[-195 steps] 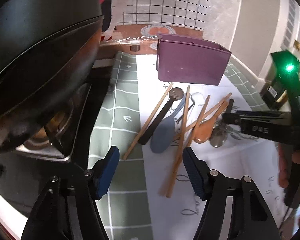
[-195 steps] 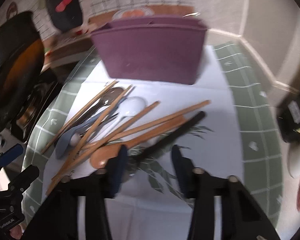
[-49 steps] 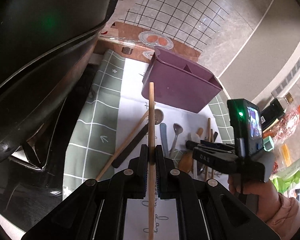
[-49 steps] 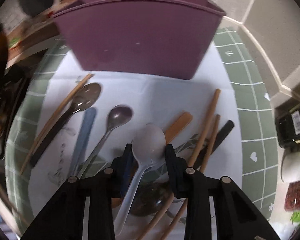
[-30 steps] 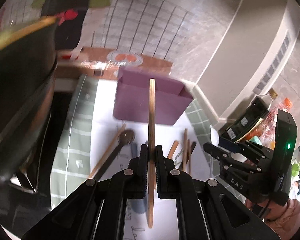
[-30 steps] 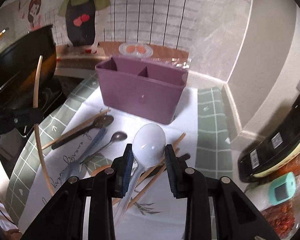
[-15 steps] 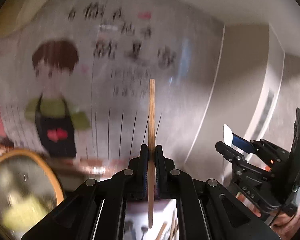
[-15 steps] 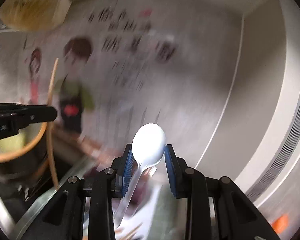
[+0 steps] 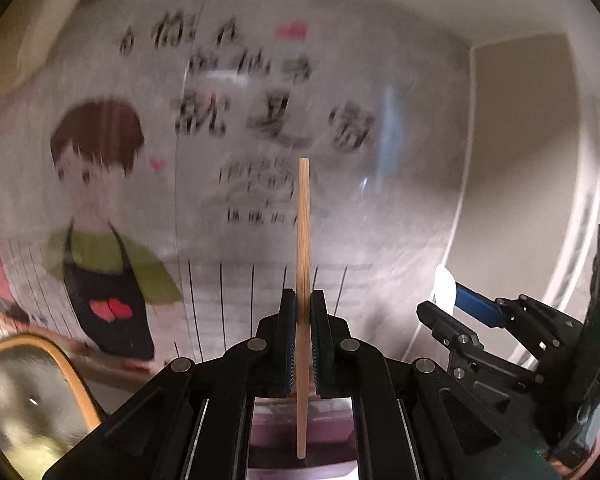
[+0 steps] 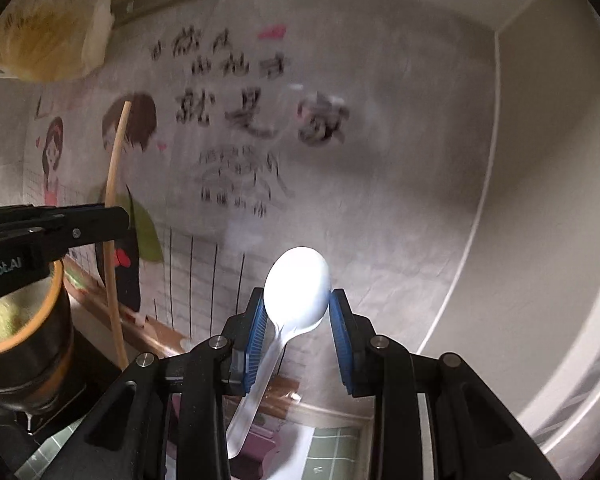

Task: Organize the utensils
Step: 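Lift the chopstick with the left tool while the right tool lifts the white spoon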

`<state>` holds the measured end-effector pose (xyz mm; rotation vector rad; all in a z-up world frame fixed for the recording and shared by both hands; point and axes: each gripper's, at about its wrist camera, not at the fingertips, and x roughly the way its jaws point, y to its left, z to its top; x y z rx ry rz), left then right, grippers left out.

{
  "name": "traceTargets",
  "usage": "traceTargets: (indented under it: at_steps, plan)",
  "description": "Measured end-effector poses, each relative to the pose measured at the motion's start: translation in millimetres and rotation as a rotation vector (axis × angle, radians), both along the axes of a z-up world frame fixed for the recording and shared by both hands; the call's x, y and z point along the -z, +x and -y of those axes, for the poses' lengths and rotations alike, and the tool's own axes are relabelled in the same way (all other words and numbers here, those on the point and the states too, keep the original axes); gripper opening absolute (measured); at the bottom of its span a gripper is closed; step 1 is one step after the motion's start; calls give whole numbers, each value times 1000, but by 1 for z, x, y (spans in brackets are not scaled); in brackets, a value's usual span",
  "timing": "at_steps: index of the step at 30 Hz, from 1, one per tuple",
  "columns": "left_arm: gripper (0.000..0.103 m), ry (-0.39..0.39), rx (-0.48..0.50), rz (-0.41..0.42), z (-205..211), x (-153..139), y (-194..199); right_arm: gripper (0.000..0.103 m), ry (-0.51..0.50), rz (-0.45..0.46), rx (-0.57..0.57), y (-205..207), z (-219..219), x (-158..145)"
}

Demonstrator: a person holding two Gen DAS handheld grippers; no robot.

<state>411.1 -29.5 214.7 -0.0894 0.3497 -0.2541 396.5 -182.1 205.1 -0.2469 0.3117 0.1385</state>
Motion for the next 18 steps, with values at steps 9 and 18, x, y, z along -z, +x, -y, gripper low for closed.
traceTargets:
  at_steps: [9, 18]
  plan:
    - [7, -18, -57, -136, -1, 85, 56, 29, 29, -104, 3, 48, 0, 86]
    - [7, 4, -82, -265, 5, 150, 85, 29, -4, -164, 16, 63, -7, 155]
